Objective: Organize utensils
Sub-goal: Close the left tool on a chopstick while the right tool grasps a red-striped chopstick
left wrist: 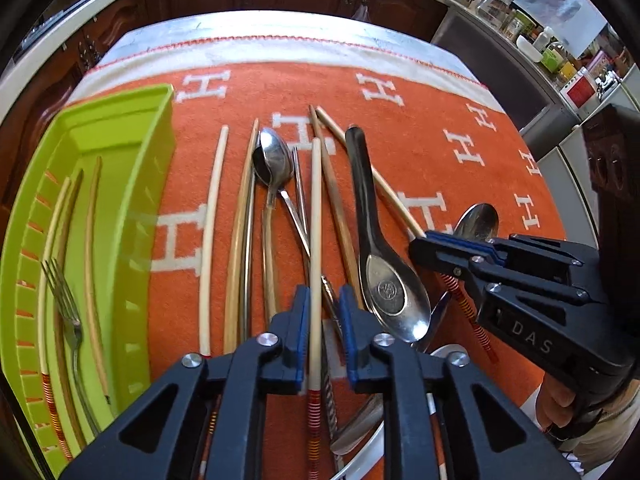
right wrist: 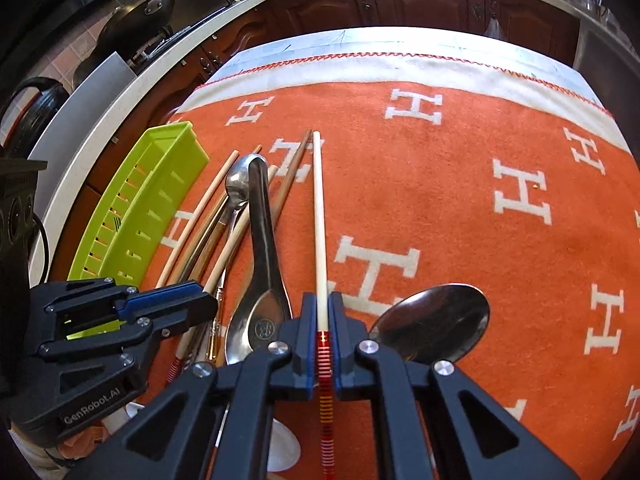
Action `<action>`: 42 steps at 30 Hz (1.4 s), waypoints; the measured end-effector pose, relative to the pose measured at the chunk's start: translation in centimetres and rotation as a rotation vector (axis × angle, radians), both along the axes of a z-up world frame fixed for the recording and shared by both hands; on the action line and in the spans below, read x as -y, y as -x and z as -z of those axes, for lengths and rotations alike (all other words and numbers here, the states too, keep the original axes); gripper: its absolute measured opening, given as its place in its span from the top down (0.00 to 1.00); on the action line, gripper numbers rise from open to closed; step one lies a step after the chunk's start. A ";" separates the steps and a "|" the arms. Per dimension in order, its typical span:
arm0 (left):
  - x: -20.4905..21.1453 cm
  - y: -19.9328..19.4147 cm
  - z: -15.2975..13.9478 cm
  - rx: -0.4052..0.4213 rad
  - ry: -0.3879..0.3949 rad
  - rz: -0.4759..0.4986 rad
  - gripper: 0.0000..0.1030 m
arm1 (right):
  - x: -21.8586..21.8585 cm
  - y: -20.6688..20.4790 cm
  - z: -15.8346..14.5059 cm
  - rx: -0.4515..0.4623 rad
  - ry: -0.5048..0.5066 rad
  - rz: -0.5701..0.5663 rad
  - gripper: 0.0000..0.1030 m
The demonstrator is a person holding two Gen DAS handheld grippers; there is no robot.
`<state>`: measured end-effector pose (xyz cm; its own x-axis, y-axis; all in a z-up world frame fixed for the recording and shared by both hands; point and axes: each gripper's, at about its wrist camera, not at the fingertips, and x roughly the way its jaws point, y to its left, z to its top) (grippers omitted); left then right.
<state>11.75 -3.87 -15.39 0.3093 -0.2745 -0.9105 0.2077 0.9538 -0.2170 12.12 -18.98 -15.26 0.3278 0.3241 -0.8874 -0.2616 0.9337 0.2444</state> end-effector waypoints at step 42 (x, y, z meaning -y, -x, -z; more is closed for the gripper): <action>-3.3 3.2 -6.7 0.116 0.072 0.003 1.00 | 1.2 2.5 -4.7 0.047 -0.099 0.078 0.95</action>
